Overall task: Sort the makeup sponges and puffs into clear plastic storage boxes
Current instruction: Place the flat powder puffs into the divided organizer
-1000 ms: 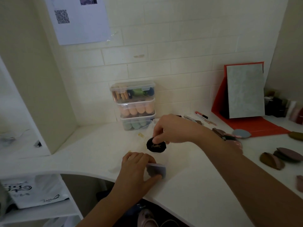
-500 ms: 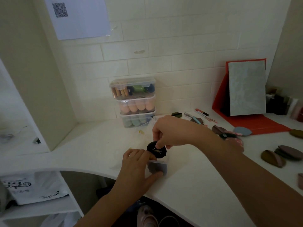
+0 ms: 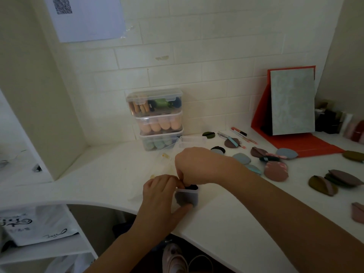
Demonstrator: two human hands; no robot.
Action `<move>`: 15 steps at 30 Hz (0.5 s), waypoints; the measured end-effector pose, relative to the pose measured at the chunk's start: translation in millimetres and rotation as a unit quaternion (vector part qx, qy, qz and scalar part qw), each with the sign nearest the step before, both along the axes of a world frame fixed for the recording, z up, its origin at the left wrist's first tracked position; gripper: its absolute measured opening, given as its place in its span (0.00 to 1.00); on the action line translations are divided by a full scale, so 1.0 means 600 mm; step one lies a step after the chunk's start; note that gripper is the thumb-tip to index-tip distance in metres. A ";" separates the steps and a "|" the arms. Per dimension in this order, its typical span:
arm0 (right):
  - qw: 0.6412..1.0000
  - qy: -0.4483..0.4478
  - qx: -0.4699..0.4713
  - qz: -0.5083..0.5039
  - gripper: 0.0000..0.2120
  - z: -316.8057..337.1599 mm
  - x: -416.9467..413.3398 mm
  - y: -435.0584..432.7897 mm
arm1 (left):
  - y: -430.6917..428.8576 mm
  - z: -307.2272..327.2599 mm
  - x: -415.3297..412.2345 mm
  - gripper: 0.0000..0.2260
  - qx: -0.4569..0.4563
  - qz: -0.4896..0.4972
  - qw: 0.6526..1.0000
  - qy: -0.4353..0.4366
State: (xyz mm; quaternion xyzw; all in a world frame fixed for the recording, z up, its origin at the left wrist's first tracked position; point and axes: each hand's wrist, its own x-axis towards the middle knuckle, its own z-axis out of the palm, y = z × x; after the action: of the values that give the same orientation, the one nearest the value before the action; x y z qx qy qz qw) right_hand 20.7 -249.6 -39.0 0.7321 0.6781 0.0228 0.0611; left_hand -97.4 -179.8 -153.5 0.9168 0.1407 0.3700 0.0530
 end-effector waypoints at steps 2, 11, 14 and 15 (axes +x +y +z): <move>0.996 0.078 -0.050 0.005 0.08 0.009 0.017 -0.003 | 0.001 0.002 0.000 0.14 -0.002 -0.002 1.000 -0.002; 0.903 0.261 0.278 -0.198 0.11 -0.023 0.161 0.013 | -0.003 0.004 0.001 0.16 0.008 0.006 1.000 0.005; 0.865 0.234 0.361 -0.258 0.11 -0.084 0.201 0.021 | -0.004 0.004 0.000 0.14 0.060 0.004 0.998 0.026; 0.863 0.225 0.364 -0.270 0.11 -0.100 0.210 0.022 | -0.003 0.004 0.000 0.14 0.060 0.004 0.998 0.025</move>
State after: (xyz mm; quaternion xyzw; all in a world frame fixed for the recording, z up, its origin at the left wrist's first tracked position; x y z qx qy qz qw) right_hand 147.0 -236.2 -98.9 0.8421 0.3927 0.0851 -0.3598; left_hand -97.3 -181.6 -150.9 0.9268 0.1235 0.3547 -0.0078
